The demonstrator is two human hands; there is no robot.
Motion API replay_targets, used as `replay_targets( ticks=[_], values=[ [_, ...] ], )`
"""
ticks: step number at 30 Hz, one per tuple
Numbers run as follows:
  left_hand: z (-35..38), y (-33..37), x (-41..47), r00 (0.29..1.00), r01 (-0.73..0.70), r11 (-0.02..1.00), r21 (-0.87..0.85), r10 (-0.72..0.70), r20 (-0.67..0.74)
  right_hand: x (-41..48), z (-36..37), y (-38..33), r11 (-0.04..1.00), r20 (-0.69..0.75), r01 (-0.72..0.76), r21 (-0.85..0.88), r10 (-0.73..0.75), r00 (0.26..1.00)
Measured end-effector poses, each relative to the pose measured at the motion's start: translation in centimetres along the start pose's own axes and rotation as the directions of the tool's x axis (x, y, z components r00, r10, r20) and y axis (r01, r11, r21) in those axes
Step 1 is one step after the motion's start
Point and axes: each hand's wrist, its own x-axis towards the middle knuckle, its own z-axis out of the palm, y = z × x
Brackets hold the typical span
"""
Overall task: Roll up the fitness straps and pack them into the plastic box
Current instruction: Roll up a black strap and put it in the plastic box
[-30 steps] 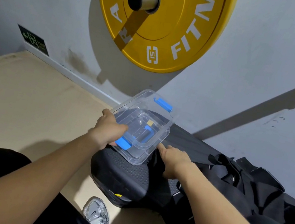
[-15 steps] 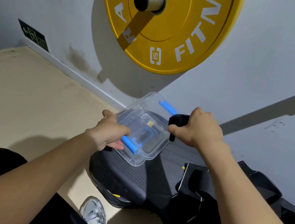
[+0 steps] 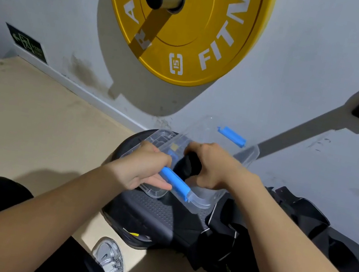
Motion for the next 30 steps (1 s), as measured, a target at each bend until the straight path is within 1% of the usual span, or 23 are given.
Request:
replay_targets(
  ticks=[2, 4, 6, 9, 11, 13, 14, 15, 16, 17, 18, 19, 20, 21, 22, 23, 24, 25, 26, 27, 28, 29, 30],
  values=[
    [0.8, -1.1, -0.2, 0.997, 0.07, 0.997, 0.013, -0.07, 0.027, -0.6, 1.0, 0.0, 0.996, 0.175, -0.026, -0.083, 0.041, 0.984],
    [1.2, -2.1, -0.3, 0.995, 0.098, 0.995, 0.032, -0.099, 0.012, -1.1, 2.2, 0.3, 0.993, 0.303, -0.069, -0.101, 0.097, 0.948],
    [1.5, -2.8, -0.4, 0.994, 0.108, 0.994, 0.028, -0.108, -0.005, -1.2, 2.8, 0.9, 0.992, 0.381, -0.101, -0.075, 0.122, 0.916],
    [1.8, -3.3, -0.3, 0.989, 0.146, 0.989, 0.002, -0.146, 0.01, -1.4, 2.9, 1.7, 0.989, 0.458, -0.147, 0.026, 0.119, 0.881],
    [1.7, -3.3, -0.4, 0.983, 0.183, 0.983, -0.007, -0.183, 0.023, -1.8, 2.6, 1.8, 0.971, 0.433, -0.218, 0.094, 0.157, 0.887],
    [1.6, -3.2, -0.5, 0.978, 0.205, 0.978, -0.022, -0.204, 0.04, -2.2, 2.4, 1.9, 0.964, 0.305, -0.257, 0.066, 0.226, 0.925],
    [1.5, -3.2, -0.5, 0.976, 0.212, 0.977, -0.032, -0.211, 0.047, -2.4, 2.5, 2.0, 0.957, 0.202, -0.289, 0.012, 0.281, 0.938],
    [1.5, -3.2, -0.5, 0.975, 0.218, 0.975, -0.039, -0.216, 0.052, -2.4, 2.8, 2.2, 0.936, 0.084, -0.351, -0.038, 0.353, 0.932],
    [1.6, -3.3, -0.4, 0.973, 0.225, 0.973, -0.046, -0.223, 0.055, -2.6, 3.1, 2.4, 0.896, 0.001, -0.441, -0.051, 0.442, 0.897],
    [1.6, -3.4, -0.3, 0.972, 0.232, 0.971, -0.052, -0.229, 0.055, -2.9, 3.5, 2.6, 0.85, -0.042, -0.525, -0.04, 0.524, 0.851],
    [1.8, -3.6, -0.3, 0.971, 0.238, 0.97, -0.058, -0.234, 0.055, -3.3, 4.0, 2.8, 0.808, -0.031, -0.588, -0.042, 0.587, 0.809],
    [1.9, -3.7, -0.3, 0.97, 0.241, 0.968, -0.066, -0.238, 0.057, -3.6, 4.5, 3.2, 0.783, 0.028, -0.621, -0.039, 0.622, 0.783],
    [2.1, -3.9, -0.3, 0.969, 0.243, 0.967, -0.072, -0.239, 0.054, -4.0, 4.7, 3.3, 0.77, 0.122, -0.636, -0.052, 0.637, 0.761],
    [2.2, -3.9, -0.3, 0.97, 0.243, 0.967, -0.078, -0.239, 0.051, -4.1, 5.1, 3.5, 0.779, 0.189, -0.624, -0.059, 0.622, 0.759],
    [2.3, -4.0, -0.2, 0.97, 0.242, 0.967, -0.084, -0.238, 0.05, -4.6, 5.2, 3.1, 0.78, 0.245, -0.626, 0.005, 0.606, 0.757],
    [2.4, -4.0, -0.2, 0.97, 0.241, 0.966, -0.088, -0.238, 0.046, -4.7, 5.4, 2.6, 0.753, 0.282, -0.648, 0.115, 0.601, 0.748],
    [2.4, -4.0, -0.2, 0.97, 0.242, 0.966, -0.091, -0.239, 0.045, -5.3, 5.4, 1.4, 0.717, 0.31, -0.68, 0.152, 0.619, 0.722],
    [2.4, -4.0, -0.2, 0.97, 0.243, 0.965, -0.097, -0.24, 0.044, -5.4, 5.7, 1.0, 0.666, 0.32, -0.701, 0.254, 0.626, 0.711],
    [2.3, -4.0, -0.3, 0.97, 0.242, 0.965, -0.101, -0.239, 0.041, -5.6, 5.7, 0.1, 0.64, 0.349, -0.708, 0.298, 0.617, 0.705],
    [2.2, -3.8, -0.4, 0.972, 0.236, 0.966, -0.101, -0.234, 0.036, -5.5, 5.8, -0.3, 0.514, 0.36, -0.715, 0.473, 0.628, 0.69],
    [2.0, -3.6, -0.4, 0.974, 0.226, 0.969, -0.098, -0.224, 0.023, -5.4, 6.2, -0.2, 0.349, 0.361, -0.672, 0.653, 0.637, 0.681],
    [1.7, -3.3, -0.3, 0.976, 0.217, 0.971, -0.1, -0.217, 0.006, -5.2, 6.5, 0.1, 0.259, 0.361, -0.623, 0.738, 0.628, 0.689],
    [1.3, -3.0, -0.2, 0.976, 0.214, 0.971, -0.107, -0.217, -0.009, -4.9, 6.5, 0.3, 0.231, 0.346, -0.587, 0.776, 0.623, 0.701]
  ],
)
